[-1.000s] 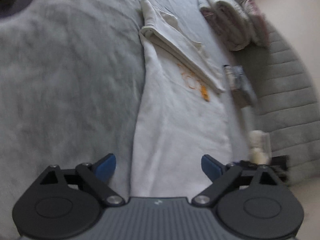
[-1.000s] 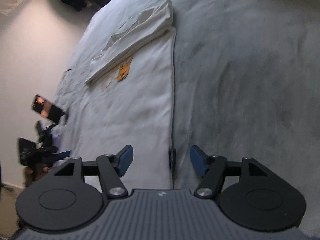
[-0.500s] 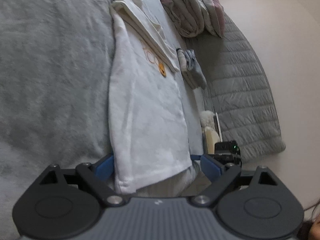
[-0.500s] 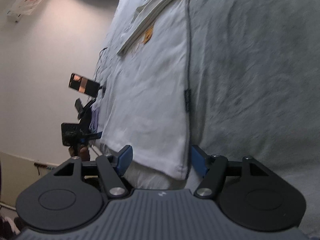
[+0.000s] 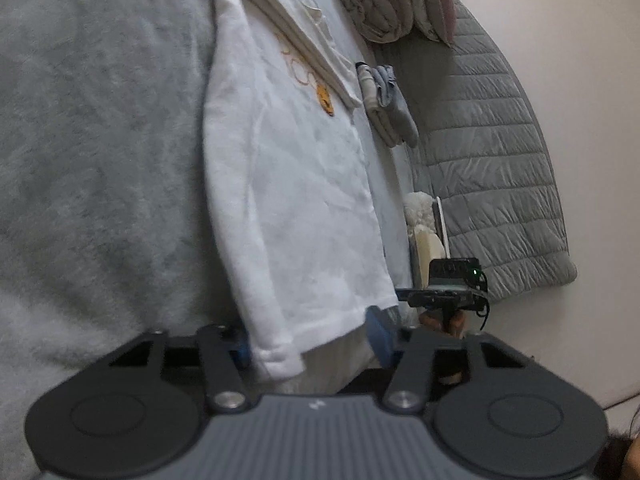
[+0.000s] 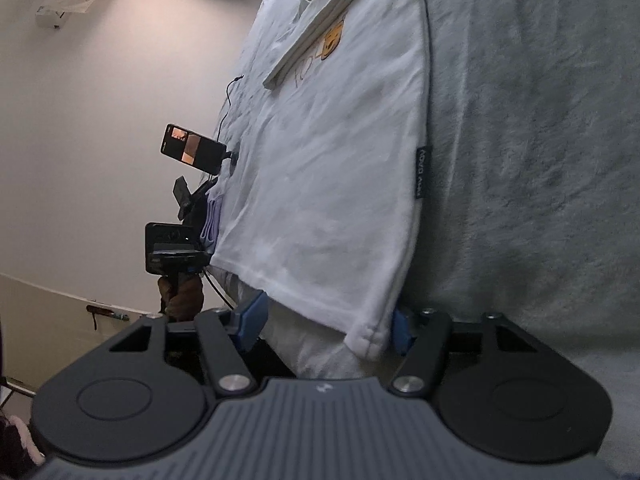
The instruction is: Fold clothes
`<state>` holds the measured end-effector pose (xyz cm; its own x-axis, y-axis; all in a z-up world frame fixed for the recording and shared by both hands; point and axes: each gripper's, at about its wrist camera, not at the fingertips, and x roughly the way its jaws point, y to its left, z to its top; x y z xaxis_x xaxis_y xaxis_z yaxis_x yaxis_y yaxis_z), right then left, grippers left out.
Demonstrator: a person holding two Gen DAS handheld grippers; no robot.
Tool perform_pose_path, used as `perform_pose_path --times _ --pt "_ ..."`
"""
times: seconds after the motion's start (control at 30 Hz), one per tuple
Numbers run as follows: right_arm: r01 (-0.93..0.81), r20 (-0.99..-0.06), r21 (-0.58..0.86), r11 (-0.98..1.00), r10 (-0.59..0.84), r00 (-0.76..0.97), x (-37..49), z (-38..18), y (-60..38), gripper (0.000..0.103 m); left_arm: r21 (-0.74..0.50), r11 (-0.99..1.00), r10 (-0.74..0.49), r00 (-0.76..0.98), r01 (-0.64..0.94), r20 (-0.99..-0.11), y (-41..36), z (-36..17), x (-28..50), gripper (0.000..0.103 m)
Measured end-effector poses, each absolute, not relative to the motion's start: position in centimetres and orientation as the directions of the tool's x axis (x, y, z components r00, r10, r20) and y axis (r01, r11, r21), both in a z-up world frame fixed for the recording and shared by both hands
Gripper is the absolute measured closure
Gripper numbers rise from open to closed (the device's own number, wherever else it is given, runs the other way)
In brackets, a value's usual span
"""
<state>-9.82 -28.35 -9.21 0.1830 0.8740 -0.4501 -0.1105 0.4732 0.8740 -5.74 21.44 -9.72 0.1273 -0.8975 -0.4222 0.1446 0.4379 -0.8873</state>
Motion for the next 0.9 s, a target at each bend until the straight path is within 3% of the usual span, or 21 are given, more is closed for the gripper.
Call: perform_pose_path --times 0.1,0.17,0.37,0.63,0.9 --pt "-0.066 -0.450 0.881 0.469 0.873 0.187 -9.8 -9.8 -28.8 0.075 -0.892 0.430 -0.901 0.135 0.140 -0.413 21.7 -9.8 -5.9 0.063" --pt "-0.058 -0.452 0.881 0.470 0.871 0.191 -9.7 -9.8 -29.0 0.082 -0.892 0.426 -0.903 0.135 0.150 -0.409 21.7 -9.7 -6.1 0.068" --pt "-0.109 -0.398 0.897 0.428 0.891 0.219 -9.4 -8.3 -28.5 0.085 -0.896 0.411 -0.910 0.135 0.166 -0.392 21.6 -9.7 -6.1 0.084" --pt "-0.127 -0.313 0.922 0.366 0.896 0.316 -8.5 -7.3 -28.7 0.086 -0.929 0.324 -0.933 0.221 0.176 -0.284 22.9 -9.3 -5.6 0.088" --pt "-0.103 -0.274 0.929 0.355 0.848 0.453 -6.1 -7.2 -28.8 0.086 -0.942 0.308 -0.888 0.396 0.136 -0.234 24.3 -8.9 -4.2 0.088"
